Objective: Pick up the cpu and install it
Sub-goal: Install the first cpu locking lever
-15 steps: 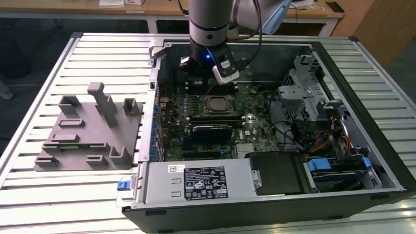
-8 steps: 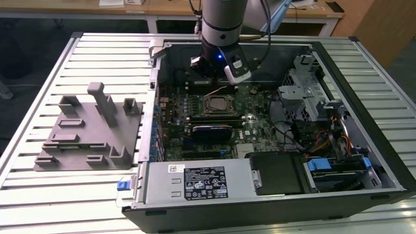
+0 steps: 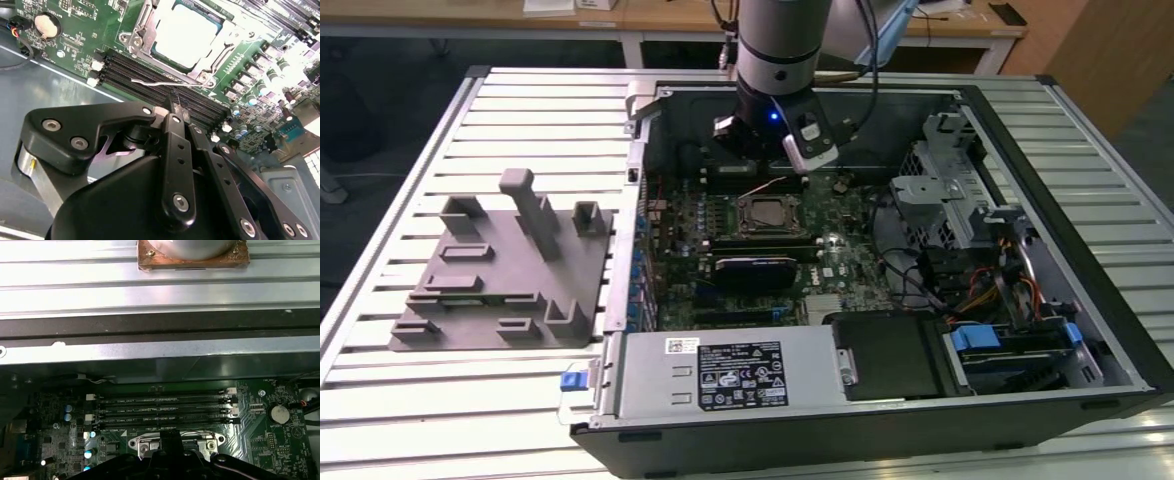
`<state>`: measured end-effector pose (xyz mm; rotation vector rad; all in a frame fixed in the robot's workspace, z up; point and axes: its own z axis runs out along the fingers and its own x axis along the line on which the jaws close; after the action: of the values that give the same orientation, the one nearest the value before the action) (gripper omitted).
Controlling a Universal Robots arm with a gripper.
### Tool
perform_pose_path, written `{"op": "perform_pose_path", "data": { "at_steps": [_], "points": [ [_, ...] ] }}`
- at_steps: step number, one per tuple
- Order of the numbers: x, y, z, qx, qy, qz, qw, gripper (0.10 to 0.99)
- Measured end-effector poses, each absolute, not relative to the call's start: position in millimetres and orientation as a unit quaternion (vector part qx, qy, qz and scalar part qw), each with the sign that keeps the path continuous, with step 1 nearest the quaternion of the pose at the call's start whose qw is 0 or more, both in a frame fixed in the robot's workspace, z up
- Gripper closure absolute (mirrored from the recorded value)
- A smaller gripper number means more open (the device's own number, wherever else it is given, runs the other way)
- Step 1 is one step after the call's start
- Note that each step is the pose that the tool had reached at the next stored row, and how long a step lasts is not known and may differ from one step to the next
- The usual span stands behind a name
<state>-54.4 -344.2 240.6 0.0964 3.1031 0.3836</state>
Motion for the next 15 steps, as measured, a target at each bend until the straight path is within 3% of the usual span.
{"op": "perform_pose_path", "data": {
  "at_steps": [15],
  "points": [
    [-50.8,-344.3,233.3,0.041,0.994,0.102,0.011,0.980]
  ]
}}
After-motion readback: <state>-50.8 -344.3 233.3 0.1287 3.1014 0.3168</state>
